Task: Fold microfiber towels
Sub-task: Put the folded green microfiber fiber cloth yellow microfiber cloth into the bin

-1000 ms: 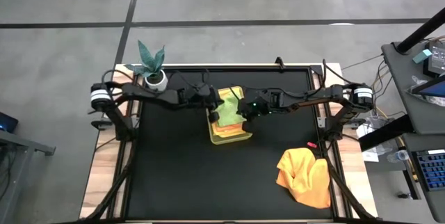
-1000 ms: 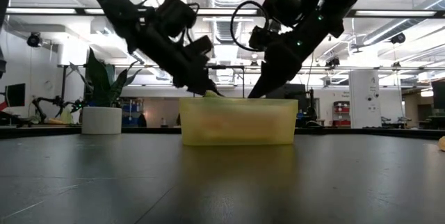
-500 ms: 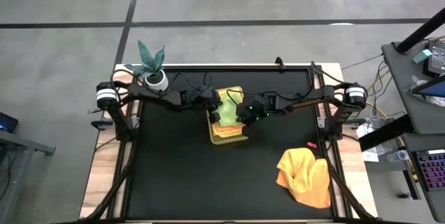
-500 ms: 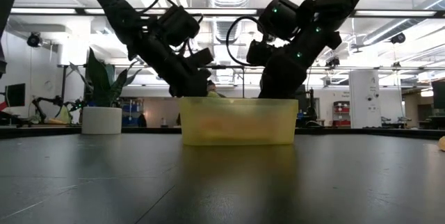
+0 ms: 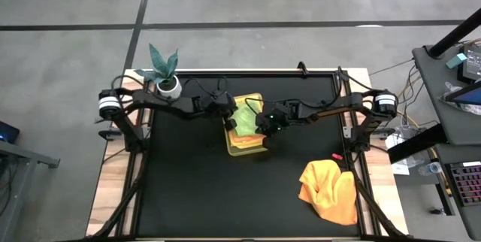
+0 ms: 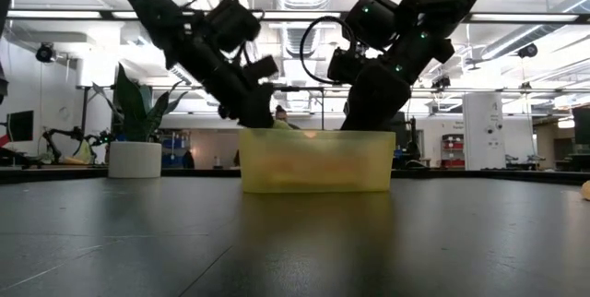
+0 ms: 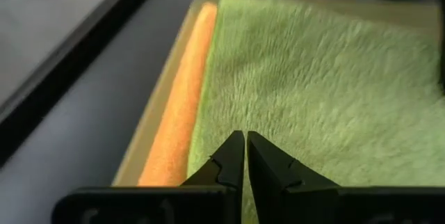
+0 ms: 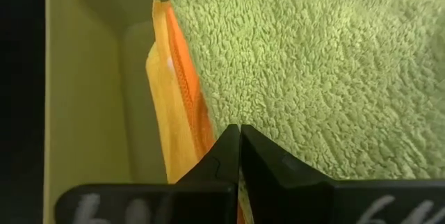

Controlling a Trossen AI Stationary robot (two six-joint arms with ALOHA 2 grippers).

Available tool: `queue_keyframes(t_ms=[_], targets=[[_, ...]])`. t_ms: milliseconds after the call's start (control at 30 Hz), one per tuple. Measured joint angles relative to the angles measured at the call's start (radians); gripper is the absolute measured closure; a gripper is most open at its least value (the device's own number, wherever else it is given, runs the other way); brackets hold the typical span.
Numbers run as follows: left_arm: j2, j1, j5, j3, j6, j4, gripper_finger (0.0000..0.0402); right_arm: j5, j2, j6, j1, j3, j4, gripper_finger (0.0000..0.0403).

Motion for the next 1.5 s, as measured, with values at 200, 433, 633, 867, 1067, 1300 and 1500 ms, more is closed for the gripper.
queue_keyframes(t_ms=[200,433,633,867,1067,1300,1500], targets=[[-0.094,-0.009,0.126,-0.001,-0.003,-0.050,0.0396,0.000,-0.034,0.022,0.000,0.000,0.002,0.0394],[-0.181,-0.071,0.211,-0.012,-0.015,-0.231,0.0396,0.004,-0.079,0.026,0.000,0.000,0.013,0.0394],[-0.191,-0.132,0.233,-0.031,-0.037,-0.346,0.0396,0.005,-0.081,0.028,0.000,0.000,0.038,0.0394],[-0.147,-0.142,0.174,-0.061,-0.061,-0.201,0.0396,0.007,-0.079,0.027,0.000,0.000,0.063,0.0394],[-0.072,-0.139,0.171,-0.052,-0.060,-0.147,0.0396,0.008,-0.079,0.027,0.000,0.000,0.079,0.0394],[-0.034,-0.139,0.172,-0.032,-0.060,-0.137,0.0396,0.008,-0.079,0.028,0.000,0.000,0.094,0.0394],[-0.040,-0.139,0.249,-0.027,-0.048,-0.131,0.0396,0.008,-0.078,0.028,0.000,0.000,0.098,0.0394]])
